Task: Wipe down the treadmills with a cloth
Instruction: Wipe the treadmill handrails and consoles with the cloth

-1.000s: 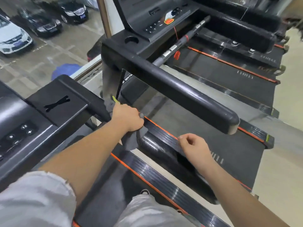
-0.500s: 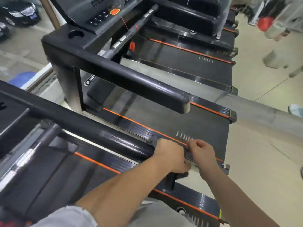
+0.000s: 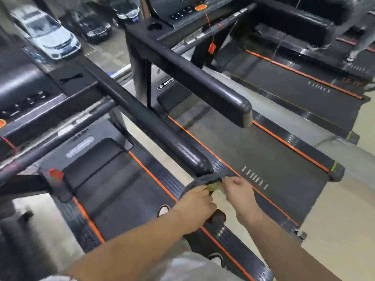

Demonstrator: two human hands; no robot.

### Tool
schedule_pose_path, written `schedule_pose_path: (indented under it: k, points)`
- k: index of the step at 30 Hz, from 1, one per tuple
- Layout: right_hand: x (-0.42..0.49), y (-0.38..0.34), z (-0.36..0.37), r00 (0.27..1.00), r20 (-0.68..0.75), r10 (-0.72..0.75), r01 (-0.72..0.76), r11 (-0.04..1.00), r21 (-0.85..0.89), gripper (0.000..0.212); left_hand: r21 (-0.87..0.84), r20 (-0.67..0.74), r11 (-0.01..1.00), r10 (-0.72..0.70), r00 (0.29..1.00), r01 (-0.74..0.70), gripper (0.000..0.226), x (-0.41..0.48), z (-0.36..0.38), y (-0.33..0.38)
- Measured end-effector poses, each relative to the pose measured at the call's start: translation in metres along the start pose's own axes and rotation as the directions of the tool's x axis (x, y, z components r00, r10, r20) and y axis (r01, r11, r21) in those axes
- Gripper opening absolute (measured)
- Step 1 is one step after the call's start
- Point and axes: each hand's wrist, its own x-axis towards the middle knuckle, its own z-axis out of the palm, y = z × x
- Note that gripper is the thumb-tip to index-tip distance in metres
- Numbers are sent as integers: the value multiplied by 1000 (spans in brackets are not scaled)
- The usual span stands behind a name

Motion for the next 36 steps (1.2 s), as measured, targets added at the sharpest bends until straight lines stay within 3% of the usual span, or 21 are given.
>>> schedule_pose_path:
  k: [2,3,5,6,7,8,10,12,15,17,19,23,26,28,32,36]
  points:
    - [-14,8,-1,999,44,31,-31,999,7,20,-284,-65,924,-286,956,257,16,-15,-7,15]
    - [-19,8,-4,996,72,42,-45,998,41,18,-464,-57,789,-480,875,402,22,-19,-15,17]
    - [-26,-1,-13,988,144,59,-72,993,91,19,-780,74,351,-770,634,519,31,-20,-35,18]
    - [-27,-5,-19,984,160,74,-91,991,98,24,-879,158,131,-827,539,458,33,-17,-45,19]
    - [-28,-5,-27,983,163,85,-103,989,109,28,-937,228,-54,-843,488,345,34,-13,-59,21]
    - [-30,-6,-36,981,171,89,-110,987,118,34,-953,290,-205,-836,467,225,32,-9,-74,27]
    - [-40,-8,-58,971,228,69,-109,980,168,51,-919,360,-391,-790,497,46,23,4,-107,42]
    - [-55,-9,-84,959,285,8,-85,962,260,50,-893,372,-450,-741,560,-3,22,17,-137,59]
    - [-78,-10,-125,943,324,-76,-33,947,320,43,-839,451,-535,-579,679,101,27,40,-168,83]
    - [-87,-4,-146,959,266,-100,-5,931,364,34,-725,542,-664,-382,749,186,39,51,-174,95]
    - [-90,2,-164,988,135,-79,19,916,400,22,-661,539,-720,-262,800,209,46,61,-174,101]
    - [-81,-2,-191,998,-8,-70,65,865,498,20,-732,421,-668,-289,859,134,38,89,-174,82]
    - [-64,-25,-204,997,-19,-68,66,798,599,26,-811,243,-579,-211,947,79,62,113,-183,61]
    - [-46,-42,-209,998,-30,-50,57,762,645,29,-830,177,-555,-174,969,52,64,131,-184,46]
    - [2,-82,-215,998,-54,29,15,736,677,29,-831,218,-548,-168,961,93,49,170,-192,9]
    - [46,-124,-225,1000,-10,29,-18,813,583,31,-814,341,-552,-205,917,179,54,196,-202,-29]
